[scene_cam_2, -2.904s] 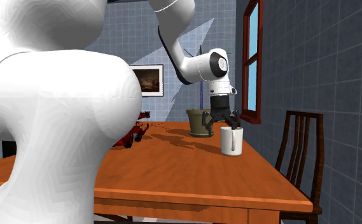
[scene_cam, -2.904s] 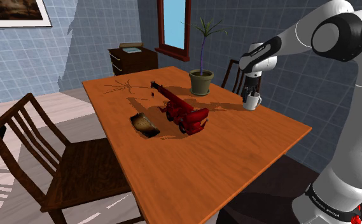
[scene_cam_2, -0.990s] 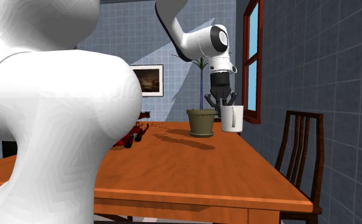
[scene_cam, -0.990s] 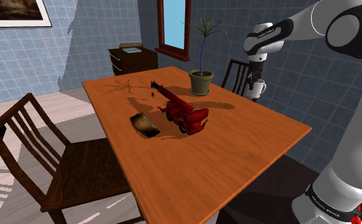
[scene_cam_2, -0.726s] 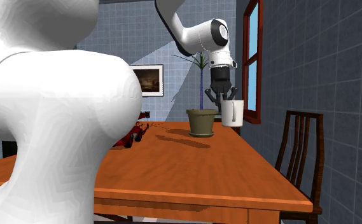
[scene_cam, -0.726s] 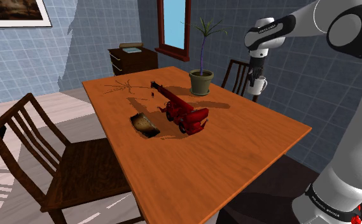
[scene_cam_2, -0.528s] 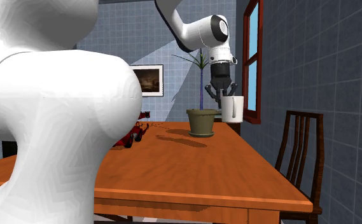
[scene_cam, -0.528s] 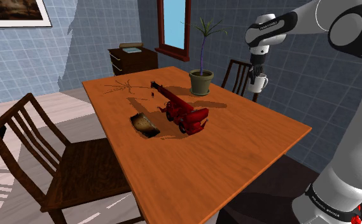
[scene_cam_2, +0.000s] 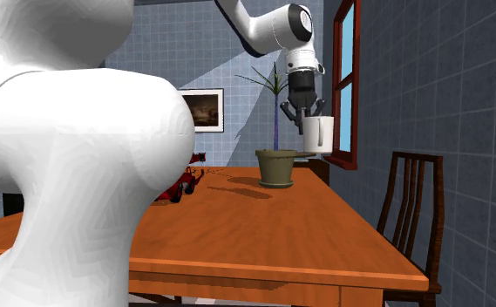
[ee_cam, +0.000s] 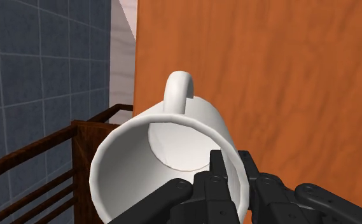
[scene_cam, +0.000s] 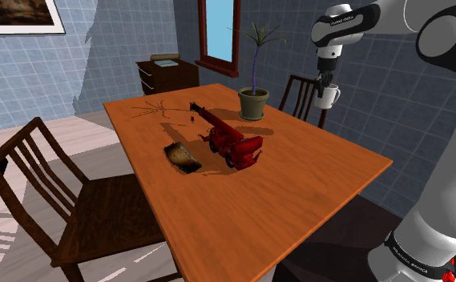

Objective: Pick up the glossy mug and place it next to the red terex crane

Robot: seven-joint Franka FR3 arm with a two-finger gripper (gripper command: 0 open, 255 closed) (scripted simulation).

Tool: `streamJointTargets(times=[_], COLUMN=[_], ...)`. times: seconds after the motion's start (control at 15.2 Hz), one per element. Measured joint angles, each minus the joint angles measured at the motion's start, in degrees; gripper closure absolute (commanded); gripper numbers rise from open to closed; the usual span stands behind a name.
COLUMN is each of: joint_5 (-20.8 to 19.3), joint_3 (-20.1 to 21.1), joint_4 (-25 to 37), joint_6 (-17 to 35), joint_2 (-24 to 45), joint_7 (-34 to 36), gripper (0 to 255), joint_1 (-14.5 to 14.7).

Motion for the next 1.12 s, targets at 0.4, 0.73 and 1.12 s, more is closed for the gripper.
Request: streamJointTargets(times=[0.4, 0.73, 1.12], joint_5=[0.1, -0.6, -3.2], joint_3=[-0.1, 0.3, 4.0], joint_4=[5.0, 5.9, -2.2], joint_6=[-4.8, -7.3, -6.2], joint_2=[0.2, -1.4, -8.3], joint_7=[-0.4, 0.9, 9.7], gripper=[255, 255, 255], joint_1=[-0.2, 0.7, 5.7])
